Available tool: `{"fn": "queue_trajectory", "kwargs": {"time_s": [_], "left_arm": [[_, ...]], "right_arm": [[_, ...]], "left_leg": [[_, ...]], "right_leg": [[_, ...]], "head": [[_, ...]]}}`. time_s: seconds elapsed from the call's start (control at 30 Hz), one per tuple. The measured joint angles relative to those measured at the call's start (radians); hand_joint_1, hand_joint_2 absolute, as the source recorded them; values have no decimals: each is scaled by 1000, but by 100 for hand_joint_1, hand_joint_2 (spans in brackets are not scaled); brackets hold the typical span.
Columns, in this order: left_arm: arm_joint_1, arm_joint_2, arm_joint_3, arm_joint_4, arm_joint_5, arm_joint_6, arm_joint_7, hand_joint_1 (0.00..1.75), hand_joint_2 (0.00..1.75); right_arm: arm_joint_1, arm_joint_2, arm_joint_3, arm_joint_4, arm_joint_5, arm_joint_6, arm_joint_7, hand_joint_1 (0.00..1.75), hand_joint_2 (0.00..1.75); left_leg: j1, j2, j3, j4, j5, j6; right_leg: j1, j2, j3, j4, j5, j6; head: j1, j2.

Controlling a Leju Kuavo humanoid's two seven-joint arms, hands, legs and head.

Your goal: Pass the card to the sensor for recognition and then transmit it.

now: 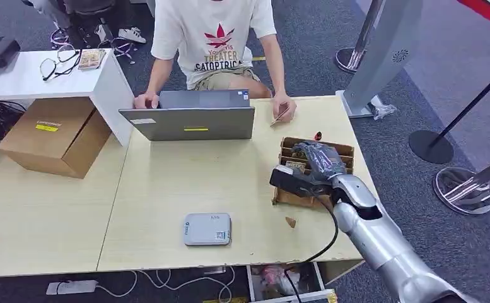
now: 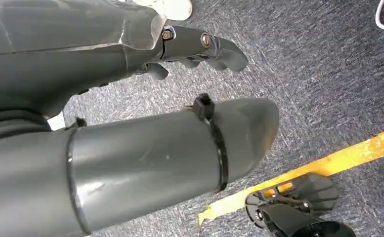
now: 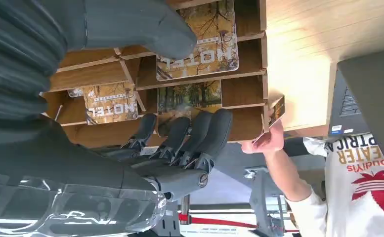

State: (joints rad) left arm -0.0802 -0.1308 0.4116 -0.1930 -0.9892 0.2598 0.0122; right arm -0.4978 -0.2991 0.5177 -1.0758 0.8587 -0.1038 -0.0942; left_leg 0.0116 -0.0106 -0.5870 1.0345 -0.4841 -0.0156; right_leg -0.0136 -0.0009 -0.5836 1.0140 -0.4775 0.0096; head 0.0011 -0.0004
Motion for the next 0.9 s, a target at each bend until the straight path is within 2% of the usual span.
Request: {"fn": "queue_trajectory", "kwargs": {"time_s": [0.13,0.3,0.4,0.47,0.7,0.9], "left_arm": [[0,0,-1,0,7,1,0,0,0],[2,0,-1,0,14,8,-5,0,0],[2,1,-1,0,17,9,-6,0,0],[2,1,-1,0,17,9,-6,0,0],[-1,1,-4,0,4,2,-2,0,0],[-5,1,-5,0,2,2,0,0,0]], "right_arm": [[-1,0,0,0,5,2,0,77,175],[-6,-1,0,0,10,19,9,66,175],[-6,-6,1,0,12,31,12,73,175],[-6,-8,2,0,12,32,12,70,175],[0,-23,10,-5,15,52,28,79,175],[7,-41,20,-16,8,84,37,77,175]], "left_leg": [[0,0,0,0,0,0],[0,0,0,0,0,0],[0,0,0,0,0,0],[0,0,0,0,0,0],[0,0,0,0,0,0],[0,0,0,0,0,0]], "right_leg": [[0,0,0,0,0,0],[0,0,0,0,0,0],[0,0,0,0,0,0],[0,0,0,0,0,0],[0,0,0,0,0,0],[0,0,0,0,0,0]], "head": [[0,0],[0,0],[0,0],[0,0],[0,0],[0,0]]}}
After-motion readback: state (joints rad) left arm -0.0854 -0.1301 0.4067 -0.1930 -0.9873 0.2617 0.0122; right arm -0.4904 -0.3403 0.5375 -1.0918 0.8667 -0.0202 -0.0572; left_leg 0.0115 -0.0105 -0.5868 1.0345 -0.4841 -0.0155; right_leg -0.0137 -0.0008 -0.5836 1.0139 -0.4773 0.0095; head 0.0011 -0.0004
